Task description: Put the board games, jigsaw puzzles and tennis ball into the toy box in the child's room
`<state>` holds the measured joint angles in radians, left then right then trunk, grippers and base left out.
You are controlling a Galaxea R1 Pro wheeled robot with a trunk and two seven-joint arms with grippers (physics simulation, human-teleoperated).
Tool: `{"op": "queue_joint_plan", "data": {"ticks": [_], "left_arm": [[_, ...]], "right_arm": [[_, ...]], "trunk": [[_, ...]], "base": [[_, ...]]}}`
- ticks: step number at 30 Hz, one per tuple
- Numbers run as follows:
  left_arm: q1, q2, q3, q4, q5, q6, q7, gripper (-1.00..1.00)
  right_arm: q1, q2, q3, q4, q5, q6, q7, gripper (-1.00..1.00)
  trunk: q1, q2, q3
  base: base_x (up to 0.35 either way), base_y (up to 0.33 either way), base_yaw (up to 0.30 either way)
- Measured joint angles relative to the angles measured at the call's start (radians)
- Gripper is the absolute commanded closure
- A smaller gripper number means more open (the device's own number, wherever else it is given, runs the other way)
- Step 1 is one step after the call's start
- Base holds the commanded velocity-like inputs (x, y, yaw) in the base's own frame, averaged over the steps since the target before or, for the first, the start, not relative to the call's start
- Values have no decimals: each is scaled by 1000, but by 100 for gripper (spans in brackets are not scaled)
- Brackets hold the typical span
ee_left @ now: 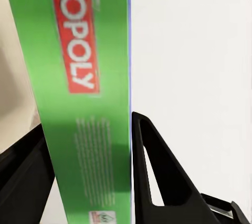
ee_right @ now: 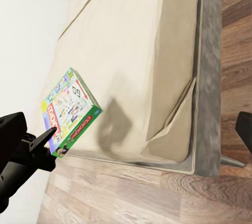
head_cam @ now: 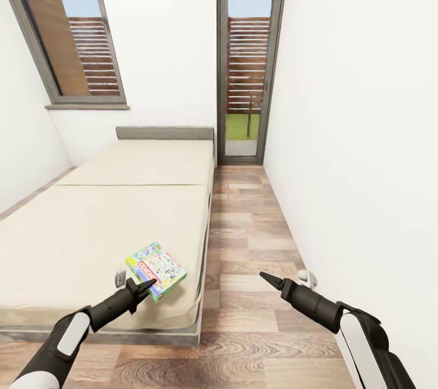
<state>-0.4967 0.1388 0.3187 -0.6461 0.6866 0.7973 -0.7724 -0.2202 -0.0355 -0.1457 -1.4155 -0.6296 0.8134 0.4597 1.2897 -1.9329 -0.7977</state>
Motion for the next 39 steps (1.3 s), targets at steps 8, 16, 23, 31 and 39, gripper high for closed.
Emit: {"op": "queue_joint_plan", "data": {"ticks": [8, 16, 23, 31, 39], "left_arm": [[-9, 5, 0, -1, -1, 32, 1, 100], [-28, 32, -4, -17, 3, 96, 2, 100], [-41, 78, -12, -58, -9, 167, 4, 100], [-42, 156, -18, -65, -9, 188, -1, 100], [-41, 258, -86, -69, -7, 213, -176, 100]], "right_arm": [[0, 0, -1, 1, 0, 0, 0, -100], [0, -1, -1, 0, -1, 0, 0, -100], [0, 0, 0, 1, -1, -1, 0, -100], [0, 0, 0, 2, -1, -2, 0, -100], [0, 0, 0, 3, 1, -2, -1, -100]], "trunk": [[-31, 56, 25], [-61, 112, 50], [-88, 161, 72], [-119, 217, 97], [-150, 273, 122]], "base": [[0, 0, 0], [0, 0, 0], [0, 0, 0], [0, 0, 0], [0, 0, 0]]}}
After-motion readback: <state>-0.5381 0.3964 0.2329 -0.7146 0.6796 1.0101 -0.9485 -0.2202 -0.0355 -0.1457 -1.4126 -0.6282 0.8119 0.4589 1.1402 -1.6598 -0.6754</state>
